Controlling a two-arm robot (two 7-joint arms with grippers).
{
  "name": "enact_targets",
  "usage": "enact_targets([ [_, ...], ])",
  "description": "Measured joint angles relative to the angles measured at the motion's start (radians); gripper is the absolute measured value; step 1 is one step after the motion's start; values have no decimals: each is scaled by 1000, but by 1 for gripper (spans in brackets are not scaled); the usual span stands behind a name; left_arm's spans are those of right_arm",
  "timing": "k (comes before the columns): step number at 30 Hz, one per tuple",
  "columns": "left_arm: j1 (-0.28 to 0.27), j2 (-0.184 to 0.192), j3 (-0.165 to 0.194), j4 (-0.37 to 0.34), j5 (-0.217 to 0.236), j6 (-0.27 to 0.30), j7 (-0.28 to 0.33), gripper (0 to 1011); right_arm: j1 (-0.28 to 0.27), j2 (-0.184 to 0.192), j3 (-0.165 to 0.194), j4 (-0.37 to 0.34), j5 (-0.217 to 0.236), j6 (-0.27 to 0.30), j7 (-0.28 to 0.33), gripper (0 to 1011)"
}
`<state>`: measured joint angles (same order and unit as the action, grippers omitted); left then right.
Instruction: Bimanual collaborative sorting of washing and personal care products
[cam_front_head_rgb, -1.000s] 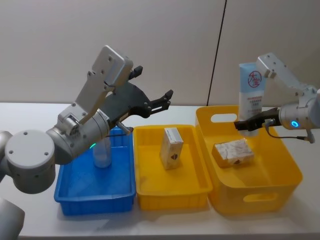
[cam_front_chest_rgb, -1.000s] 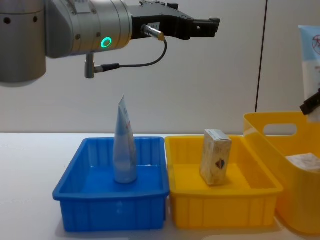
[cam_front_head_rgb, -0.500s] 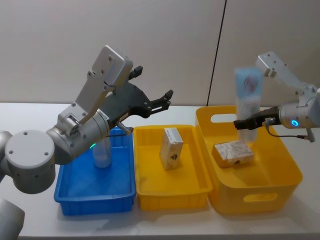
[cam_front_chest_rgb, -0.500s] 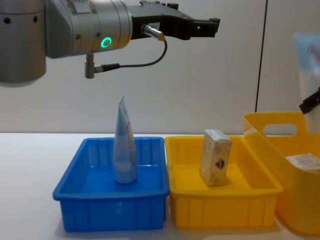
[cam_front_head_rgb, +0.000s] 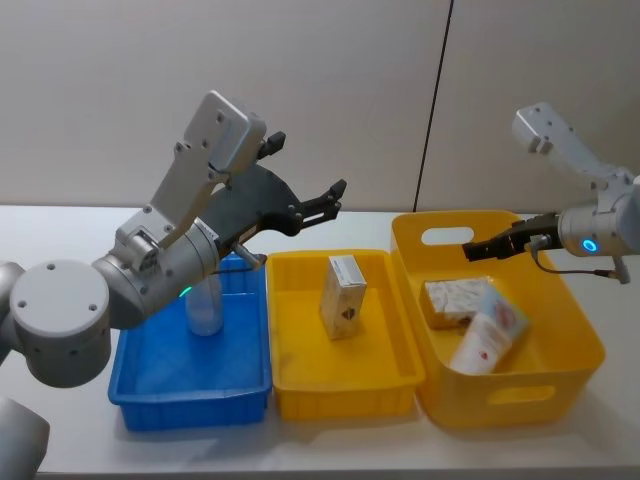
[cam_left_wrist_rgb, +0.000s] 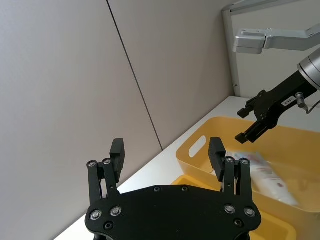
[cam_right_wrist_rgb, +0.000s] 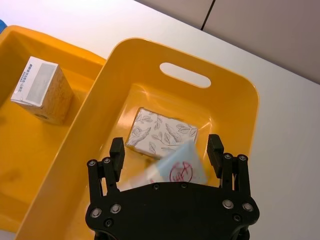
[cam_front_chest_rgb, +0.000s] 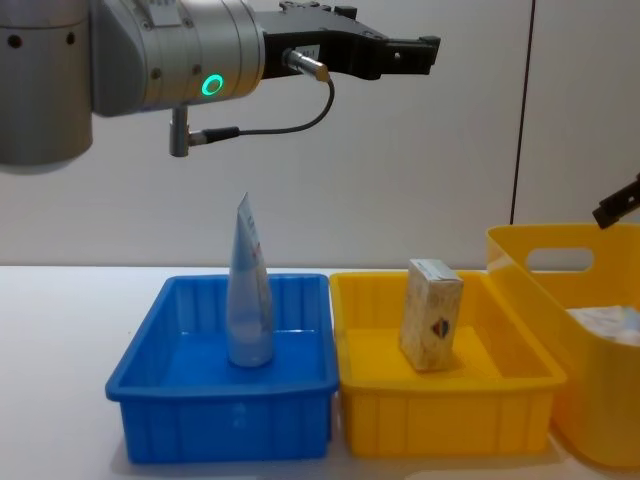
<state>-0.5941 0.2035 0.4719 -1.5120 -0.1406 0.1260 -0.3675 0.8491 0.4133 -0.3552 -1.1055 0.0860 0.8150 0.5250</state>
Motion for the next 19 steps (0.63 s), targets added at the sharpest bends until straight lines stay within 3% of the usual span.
enact_targets([
  [19,0,0,0,0,0,0,0,1001,0,0,0,0,0,0,0,1004],
])
